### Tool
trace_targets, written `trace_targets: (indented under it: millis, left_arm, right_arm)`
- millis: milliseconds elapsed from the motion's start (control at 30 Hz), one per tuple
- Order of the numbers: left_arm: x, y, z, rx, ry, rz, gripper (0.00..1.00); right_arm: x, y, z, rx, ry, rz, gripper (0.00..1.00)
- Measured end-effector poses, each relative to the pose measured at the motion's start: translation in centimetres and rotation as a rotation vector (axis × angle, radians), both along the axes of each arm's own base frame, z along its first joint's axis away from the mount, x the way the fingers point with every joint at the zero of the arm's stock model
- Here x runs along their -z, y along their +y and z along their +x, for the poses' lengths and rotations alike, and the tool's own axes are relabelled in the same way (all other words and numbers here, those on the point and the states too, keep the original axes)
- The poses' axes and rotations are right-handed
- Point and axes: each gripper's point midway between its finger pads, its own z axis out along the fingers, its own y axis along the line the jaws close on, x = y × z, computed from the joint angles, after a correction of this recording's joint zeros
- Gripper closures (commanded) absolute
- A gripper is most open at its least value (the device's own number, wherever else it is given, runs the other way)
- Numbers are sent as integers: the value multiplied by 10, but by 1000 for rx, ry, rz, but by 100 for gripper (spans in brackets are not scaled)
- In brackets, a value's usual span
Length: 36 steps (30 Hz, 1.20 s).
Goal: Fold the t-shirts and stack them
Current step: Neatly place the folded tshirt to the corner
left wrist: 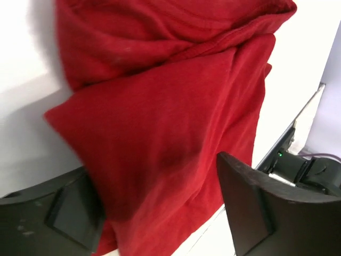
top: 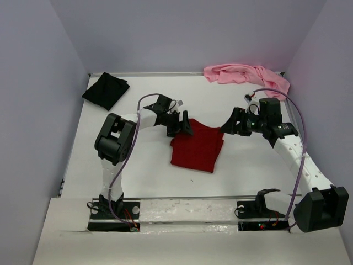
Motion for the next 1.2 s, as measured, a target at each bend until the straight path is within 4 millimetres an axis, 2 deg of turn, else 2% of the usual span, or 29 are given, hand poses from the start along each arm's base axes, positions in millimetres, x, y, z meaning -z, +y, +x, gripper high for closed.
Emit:
trace_targets:
  millis: [33, 133, 167, 200, 233, 267, 633, 833, 933, 1200]
  left_arm:
    - [1, -4, -1, 8, -1, -1, 19]
    - [7, -10, -6, 24, 3, 7, 64]
    - [13, -10, -9, 21, 25, 15, 87]
    - [17, -9, -9, 25, 29, 22, 95]
    - [19, -11, -12, 25, 57, 10, 95]
    - [20, -11, -14, 27, 68, 4, 100]
    - [20, -11, -12, 26, 95, 17, 100]
    - [20, -1, 2, -9, 123, 2, 100]
    - [19, 18, 30, -71, 142, -15, 100]
    - [10, 96, 153, -288, 25, 72, 100]
  right_arm:
    - [0, 0, 0, 0, 0, 0, 26]
    - [0, 0, 0, 0, 0, 0, 27]
    - [0, 0, 0, 1, 0, 0, 27]
    - [0, 0, 0, 1, 0, 1, 27]
    - [0, 0, 0, 2, 0, 0, 27]
    - [0, 0, 0, 4, 2, 1, 27]
    - [0, 0, 0, 5, 3, 1, 28]
    - [0, 0, 0, 7, 5, 2, 28]
    - [0, 0, 0, 7, 5, 3, 28]
    - [0, 0, 0, 6, 5, 3, 28]
